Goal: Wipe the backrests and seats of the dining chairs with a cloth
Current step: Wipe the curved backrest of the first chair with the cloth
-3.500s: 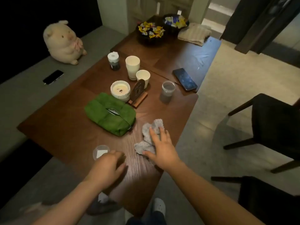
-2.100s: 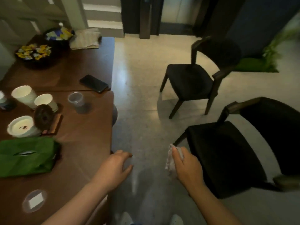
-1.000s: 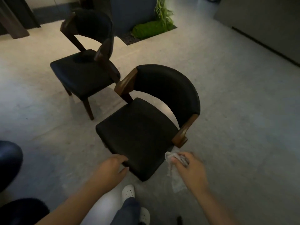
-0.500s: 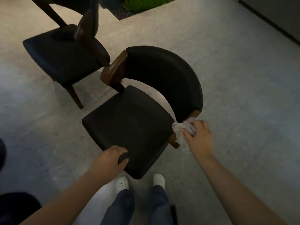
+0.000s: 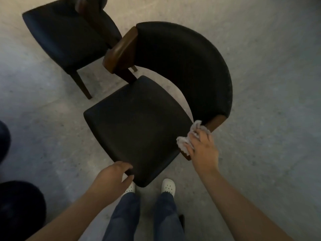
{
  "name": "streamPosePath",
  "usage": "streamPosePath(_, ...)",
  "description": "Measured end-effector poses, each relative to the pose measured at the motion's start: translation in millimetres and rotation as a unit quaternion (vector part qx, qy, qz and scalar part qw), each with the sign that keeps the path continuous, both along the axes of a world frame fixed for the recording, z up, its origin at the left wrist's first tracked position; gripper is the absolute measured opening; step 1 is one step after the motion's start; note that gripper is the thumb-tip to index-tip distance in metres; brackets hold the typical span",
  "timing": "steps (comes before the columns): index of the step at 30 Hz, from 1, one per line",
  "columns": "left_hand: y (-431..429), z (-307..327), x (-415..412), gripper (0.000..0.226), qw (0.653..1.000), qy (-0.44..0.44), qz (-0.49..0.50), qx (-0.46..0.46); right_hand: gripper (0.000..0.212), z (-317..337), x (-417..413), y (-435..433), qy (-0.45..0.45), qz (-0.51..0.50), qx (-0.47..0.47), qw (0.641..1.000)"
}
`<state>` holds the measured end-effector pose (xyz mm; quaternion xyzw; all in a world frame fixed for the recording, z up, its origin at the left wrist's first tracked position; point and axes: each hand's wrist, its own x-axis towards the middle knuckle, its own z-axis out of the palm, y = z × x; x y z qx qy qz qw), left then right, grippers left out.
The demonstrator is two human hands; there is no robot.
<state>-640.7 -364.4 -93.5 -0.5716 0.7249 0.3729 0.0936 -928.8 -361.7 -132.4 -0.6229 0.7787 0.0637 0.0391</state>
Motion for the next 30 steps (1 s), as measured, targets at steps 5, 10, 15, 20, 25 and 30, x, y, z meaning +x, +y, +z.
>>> streamPosePath(5,-5,-7,13,0.033,1.0,-0.023,0.02,0.005,0.045,-23,34,6,-0.029,0.025,0.086,0.996)
streamPosePath(10,-9,-7,28,0.032,0.999,-0.031,0.035,0.01,0.034,-18,50,9,-0.113,0.042,0.132,0.984)
streamPosePath(15,-14,-5,29,0.033,0.998,-0.026,0.045,0.017,0.034,16,18,-28,-0.033,0.047,-0.04,0.998)
streamPosePath(20,-15,-7,24,0.036,0.998,-0.017,0.054,0.027,0.035,15,-17,-73,0.193,0.033,0.07,0.978)
streamPosePath(25,-15,-10,29,0.037,0.997,-0.013,0.067,0.037,0.029,-2,20,-61,0.139,0.084,0.189,0.968)
streamPosePath(30,-23,-8,33,0.039,0.996,-0.002,0.078,0.032,0.025,0,51,-44,-0.209,0.001,0.188,0.96)
